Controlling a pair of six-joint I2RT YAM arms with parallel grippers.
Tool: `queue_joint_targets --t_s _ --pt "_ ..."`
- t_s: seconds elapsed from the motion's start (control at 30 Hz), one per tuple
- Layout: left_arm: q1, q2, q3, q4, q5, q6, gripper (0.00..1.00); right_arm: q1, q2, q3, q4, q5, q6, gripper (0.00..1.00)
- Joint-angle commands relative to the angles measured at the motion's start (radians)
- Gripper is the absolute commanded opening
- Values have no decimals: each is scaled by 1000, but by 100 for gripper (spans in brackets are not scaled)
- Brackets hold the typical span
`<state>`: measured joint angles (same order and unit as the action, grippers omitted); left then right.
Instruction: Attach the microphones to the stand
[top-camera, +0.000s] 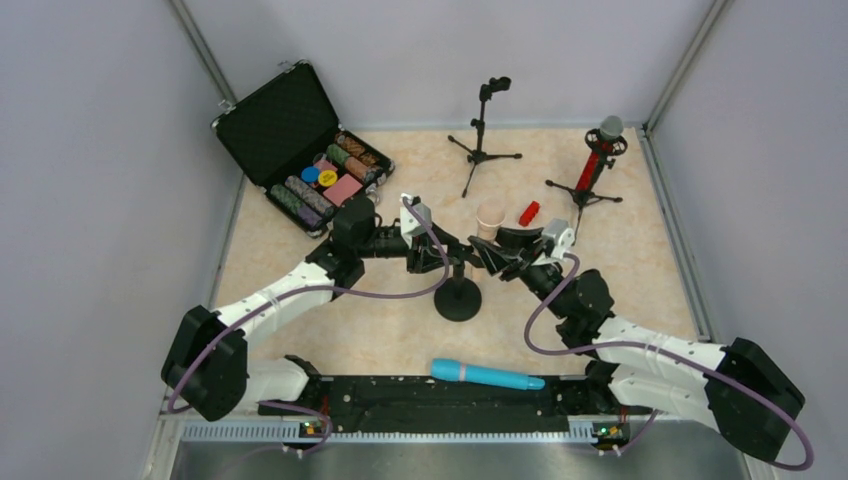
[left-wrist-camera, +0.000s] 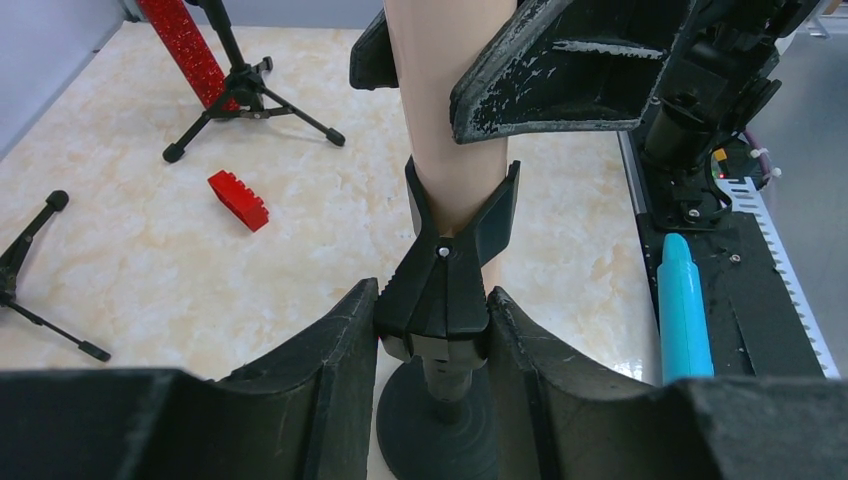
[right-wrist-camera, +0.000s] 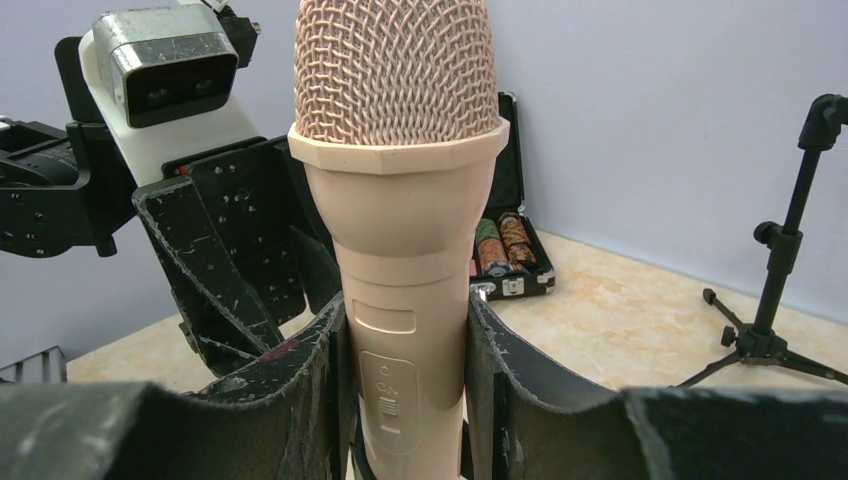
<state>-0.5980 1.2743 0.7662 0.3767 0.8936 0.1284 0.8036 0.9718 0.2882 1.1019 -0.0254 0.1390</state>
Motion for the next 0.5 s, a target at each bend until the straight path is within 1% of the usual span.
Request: queue_joint_targets --t_s 0.0,0.37,0.47 --pt "-4 -23 -4 84 -16 -20 0 30 13 2 66 -8 -12 0" --pt "-5 -29 -13 93 -15 -20 0 60 25 7 49 23 -41 0" --pt "-4 -26 -14 95 -17 -21 7 61 25 5 46 22 -42 0"
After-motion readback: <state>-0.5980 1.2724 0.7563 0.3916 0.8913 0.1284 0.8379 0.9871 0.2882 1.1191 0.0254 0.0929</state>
